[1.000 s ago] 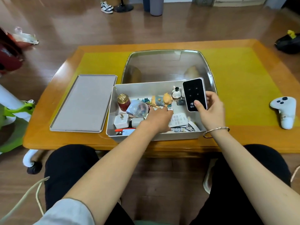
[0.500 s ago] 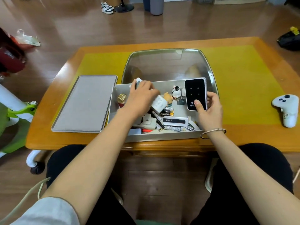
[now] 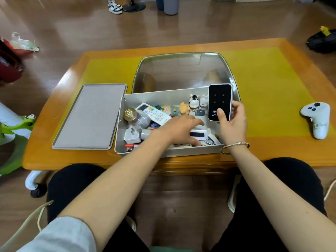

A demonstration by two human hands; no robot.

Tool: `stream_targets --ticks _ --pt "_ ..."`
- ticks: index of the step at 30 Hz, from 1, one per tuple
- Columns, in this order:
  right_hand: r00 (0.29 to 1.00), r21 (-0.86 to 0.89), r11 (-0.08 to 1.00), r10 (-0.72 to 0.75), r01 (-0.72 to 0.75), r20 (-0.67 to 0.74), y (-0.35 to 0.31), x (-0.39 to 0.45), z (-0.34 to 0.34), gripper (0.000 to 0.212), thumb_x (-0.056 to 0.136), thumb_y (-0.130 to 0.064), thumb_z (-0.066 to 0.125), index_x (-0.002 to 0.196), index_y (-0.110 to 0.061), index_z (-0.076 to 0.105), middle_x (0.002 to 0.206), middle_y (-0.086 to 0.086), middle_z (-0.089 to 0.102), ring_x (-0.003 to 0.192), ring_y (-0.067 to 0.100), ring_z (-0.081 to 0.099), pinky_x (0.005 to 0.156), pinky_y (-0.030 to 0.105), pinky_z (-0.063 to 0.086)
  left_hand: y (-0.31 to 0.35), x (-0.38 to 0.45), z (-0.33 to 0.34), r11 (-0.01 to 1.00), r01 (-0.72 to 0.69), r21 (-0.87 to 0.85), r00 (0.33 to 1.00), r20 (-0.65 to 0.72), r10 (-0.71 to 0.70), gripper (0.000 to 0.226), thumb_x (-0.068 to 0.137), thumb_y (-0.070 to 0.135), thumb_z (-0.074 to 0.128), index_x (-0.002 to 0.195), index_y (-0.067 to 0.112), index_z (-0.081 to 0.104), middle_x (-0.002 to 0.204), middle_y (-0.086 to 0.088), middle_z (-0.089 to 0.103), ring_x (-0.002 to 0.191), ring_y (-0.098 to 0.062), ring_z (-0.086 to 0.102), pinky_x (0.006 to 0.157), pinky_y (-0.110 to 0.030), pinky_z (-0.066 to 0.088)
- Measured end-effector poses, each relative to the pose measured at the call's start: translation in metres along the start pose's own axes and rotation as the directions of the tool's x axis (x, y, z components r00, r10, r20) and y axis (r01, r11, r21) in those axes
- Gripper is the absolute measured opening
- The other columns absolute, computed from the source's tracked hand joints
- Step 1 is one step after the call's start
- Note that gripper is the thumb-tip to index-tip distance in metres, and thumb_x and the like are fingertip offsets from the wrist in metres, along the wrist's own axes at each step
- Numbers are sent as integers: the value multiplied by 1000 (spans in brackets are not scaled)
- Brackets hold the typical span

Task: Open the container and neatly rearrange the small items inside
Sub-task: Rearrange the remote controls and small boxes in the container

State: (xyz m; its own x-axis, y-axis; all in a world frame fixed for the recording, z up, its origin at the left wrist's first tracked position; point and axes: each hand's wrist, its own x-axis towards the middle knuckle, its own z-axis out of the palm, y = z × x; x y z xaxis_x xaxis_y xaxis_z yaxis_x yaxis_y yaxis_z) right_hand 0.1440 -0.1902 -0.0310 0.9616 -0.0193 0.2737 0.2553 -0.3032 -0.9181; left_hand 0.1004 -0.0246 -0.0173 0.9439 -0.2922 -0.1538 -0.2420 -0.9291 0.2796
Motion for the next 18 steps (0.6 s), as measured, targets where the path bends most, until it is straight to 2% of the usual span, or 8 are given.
stream_targets --ticks 4,7,9,11,14,15,18 --pt "1000 3 1000 -4 4 0 1 0 1 29 87 -11 62 113 -5 50 101 1 58 88 13 55 73 11 44 9 22 15 996 -25 85 987 163 11 64 86 28 63 144 28 36 127 -7 52 114 -28 50 90 -41 45" --pt "1000 -17 1000 -21 21 10 2 -1 2 28 87 -11 62 112 -6 50 101 1 57 91 14 56 77 18 46 10 30 18 987 -10 161 977 213 -25 70 84 27 64 145 27 31 125 -10 47 114 -30 48 88 -42 40" --pt "999 -19 999 -31 31 13 2 -2 2 27 87 -11 62 112 -7 50 101 -1 57 90 13 55 76 17 45 10 33 16 981 34 193 968 238 -80 70 81 28 65 143 22 33 124 -11 46 115 -31 45 93 -44 37" --pt "999 -31 998 -48 48 9 3 -2 3 27 87 -11 62 111 -7 51 99 -4 56 88 11 55 72 8 42 9 35 14 978 67 199 956 266 -120 58 80 28 65 131 17 41 116 -11 49 110 -32 47 92 -44 37" --pt "999 -40 998 -54 54 2 3 -1 4 27 87 -11 62 111 -6 51 97 -6 55 86 9 53 69 2 40 9 31 20 987 52 153 958 271 -92 23 85 17 56 104 17 44 90 -3 50 94 -30 53 82 -39 39" --pt "999 -40 998 -54 54 0 2 -1 4 27 87 -11 62 111 -6 51 97 -6 55 86 9 53 69 2 40 8 29 22 989 39 140 963 260 -75 16 86 15 54 100 18 45 87 -1 50 90 -28 54 79 -38 37" --pt "998 -52 997 -60 60 -3 2 -1 5 27 87 -11 62 111 -5 51 98 -5 55 86 8 52 68 1 39 2 21 23 992 3 124 978 204 -28 13 88 20 56 101 17 52 94 -3 49 87 -27 53 76 -36 36"
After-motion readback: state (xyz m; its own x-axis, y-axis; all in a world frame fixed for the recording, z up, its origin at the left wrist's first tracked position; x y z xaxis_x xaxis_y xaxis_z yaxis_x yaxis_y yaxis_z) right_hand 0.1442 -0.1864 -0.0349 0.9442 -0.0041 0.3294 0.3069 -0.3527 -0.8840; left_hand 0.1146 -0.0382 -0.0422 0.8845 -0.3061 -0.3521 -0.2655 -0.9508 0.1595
